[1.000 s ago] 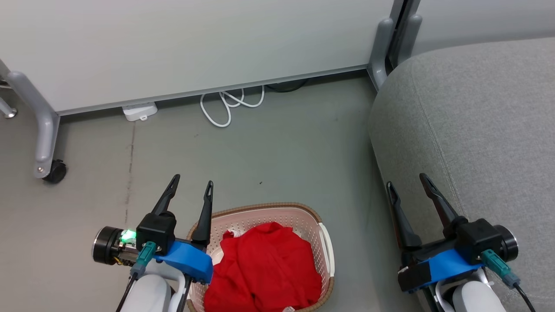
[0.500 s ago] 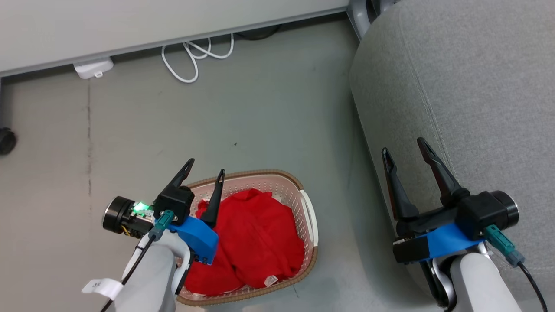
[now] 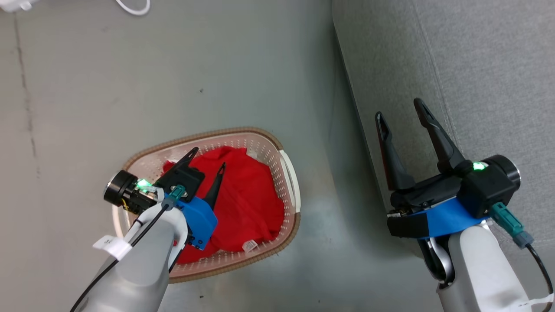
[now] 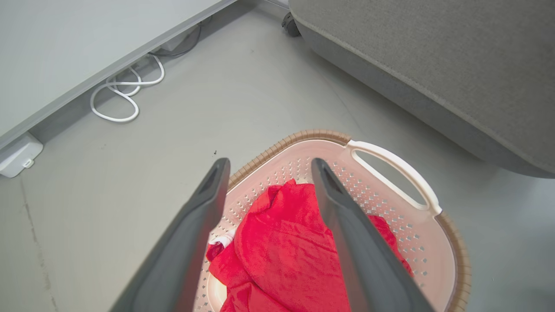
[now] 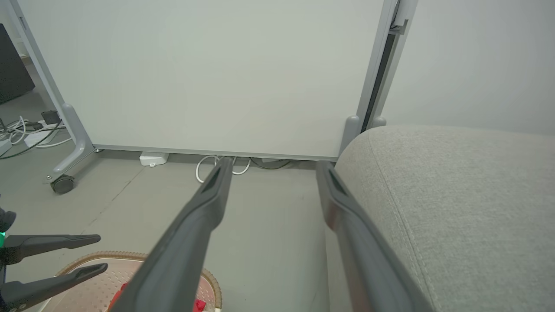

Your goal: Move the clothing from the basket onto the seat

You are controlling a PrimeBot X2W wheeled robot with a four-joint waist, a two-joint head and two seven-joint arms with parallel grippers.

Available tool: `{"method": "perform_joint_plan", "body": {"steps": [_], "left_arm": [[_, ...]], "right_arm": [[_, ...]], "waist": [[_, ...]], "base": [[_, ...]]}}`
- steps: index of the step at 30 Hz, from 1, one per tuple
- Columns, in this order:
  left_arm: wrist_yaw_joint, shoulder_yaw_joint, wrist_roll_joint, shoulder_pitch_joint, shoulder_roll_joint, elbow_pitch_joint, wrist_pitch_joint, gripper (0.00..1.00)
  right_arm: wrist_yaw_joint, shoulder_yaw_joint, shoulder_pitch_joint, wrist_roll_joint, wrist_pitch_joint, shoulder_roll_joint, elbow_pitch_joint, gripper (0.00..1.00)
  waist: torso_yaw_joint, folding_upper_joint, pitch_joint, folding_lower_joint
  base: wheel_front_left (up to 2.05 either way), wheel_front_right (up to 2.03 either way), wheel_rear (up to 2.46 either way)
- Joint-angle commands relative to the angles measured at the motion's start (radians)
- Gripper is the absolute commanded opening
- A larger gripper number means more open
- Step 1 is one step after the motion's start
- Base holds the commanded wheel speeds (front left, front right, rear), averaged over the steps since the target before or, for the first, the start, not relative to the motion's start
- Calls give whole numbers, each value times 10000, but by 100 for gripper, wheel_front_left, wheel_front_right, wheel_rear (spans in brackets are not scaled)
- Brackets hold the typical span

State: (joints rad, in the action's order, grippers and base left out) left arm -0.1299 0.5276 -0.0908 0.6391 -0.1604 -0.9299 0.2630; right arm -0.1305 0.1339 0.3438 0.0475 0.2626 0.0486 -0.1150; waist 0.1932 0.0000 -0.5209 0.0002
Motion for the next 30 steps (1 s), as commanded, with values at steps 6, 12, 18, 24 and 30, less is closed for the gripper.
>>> {"method": "perform_joint_plan", "body": {"steps": [6, 12, 18, 24, 30], "left_arm": [[-2, 1225, -486, 1092, -101, -1466, -32, 100], [-1, 2398, -684, 1861, -170, -2555, -549, 100], [-1, 3296, -775, 2242, -345, -3072, -1116, 100], [-2, 4567, -741, 2547, -527, -3314, -2008, 100], [-2, 5778, -1141, 2777, -788, -3397, -2996, 100]], "right_arm": [[-5, 21, 477, 143, 37, 31, 284, 100], [-5, 84, 728, 174, 37, 31, 547, 100], [-5, 90, 888, 168, 37, 31, 679, 100], [-5, 63, 1037, 193, 37, 31, 830, 100], [-5, 107, 1142, 266, 37, 31, 959, 100]], "waist": [[258, 0, -1199, -2], [339, 0, -2021, -2], [417, 0, -2519, -2], [494, 0, -2970, -2], [636, 0, -3350, -2]], "base": [[0, 0, 0], [0, 0, 0], [0, 0, 0], [0, 0, 0], [0, 0, 0]]}}
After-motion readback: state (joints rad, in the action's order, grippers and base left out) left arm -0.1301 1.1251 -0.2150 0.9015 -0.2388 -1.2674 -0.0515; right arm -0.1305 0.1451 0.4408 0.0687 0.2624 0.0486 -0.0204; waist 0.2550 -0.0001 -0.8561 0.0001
